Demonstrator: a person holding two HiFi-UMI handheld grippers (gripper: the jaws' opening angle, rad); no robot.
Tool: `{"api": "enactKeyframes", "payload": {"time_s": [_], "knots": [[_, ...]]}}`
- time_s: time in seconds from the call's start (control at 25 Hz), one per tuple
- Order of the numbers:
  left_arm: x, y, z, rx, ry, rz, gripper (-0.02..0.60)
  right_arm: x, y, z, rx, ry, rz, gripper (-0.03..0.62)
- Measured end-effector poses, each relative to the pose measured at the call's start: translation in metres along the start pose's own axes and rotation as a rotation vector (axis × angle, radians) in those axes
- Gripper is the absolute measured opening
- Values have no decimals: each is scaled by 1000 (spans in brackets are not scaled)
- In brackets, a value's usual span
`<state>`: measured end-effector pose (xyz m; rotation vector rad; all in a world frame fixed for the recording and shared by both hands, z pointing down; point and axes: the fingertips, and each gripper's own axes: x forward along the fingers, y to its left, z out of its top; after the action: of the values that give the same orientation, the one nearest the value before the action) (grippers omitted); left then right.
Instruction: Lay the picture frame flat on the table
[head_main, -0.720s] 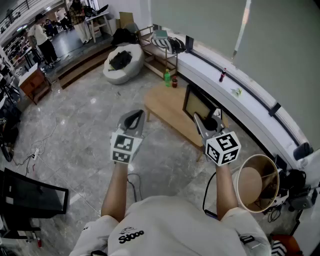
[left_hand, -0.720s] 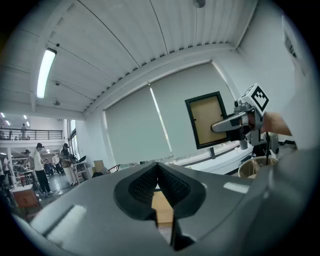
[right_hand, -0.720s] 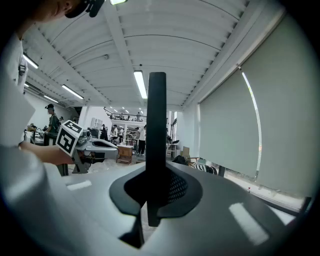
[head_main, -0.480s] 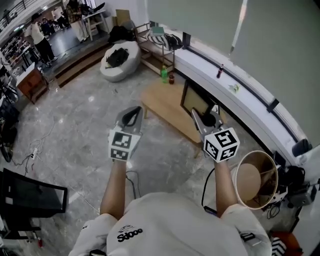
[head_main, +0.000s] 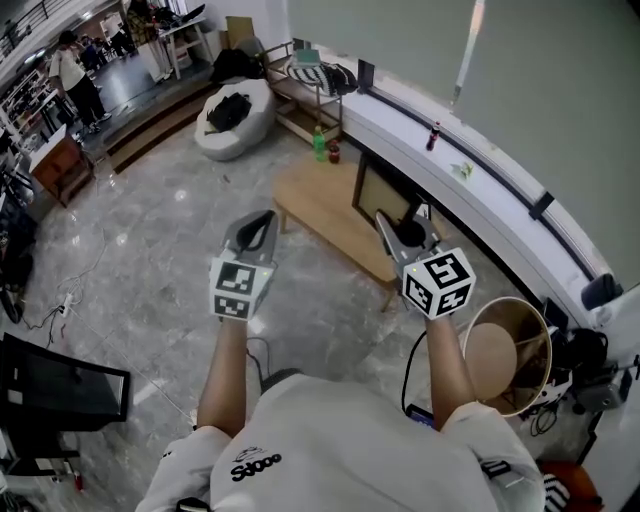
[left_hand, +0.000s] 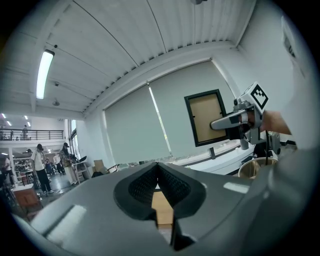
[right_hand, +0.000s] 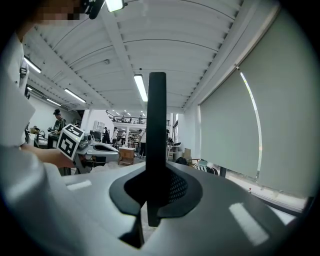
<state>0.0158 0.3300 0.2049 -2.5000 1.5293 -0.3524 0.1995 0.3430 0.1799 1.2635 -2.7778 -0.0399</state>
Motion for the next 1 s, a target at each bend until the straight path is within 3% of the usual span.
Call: {"api": "enactKeyframes", "payload": {"time_s": [0.52,1.0], "knots": [[27,-1,-1,-18,-10,21,10,7,-29,-13,15,3,2,14],[107,68,-18,-34,-28,18,11,99,-72,-8,4,-1,-16,14]]}}
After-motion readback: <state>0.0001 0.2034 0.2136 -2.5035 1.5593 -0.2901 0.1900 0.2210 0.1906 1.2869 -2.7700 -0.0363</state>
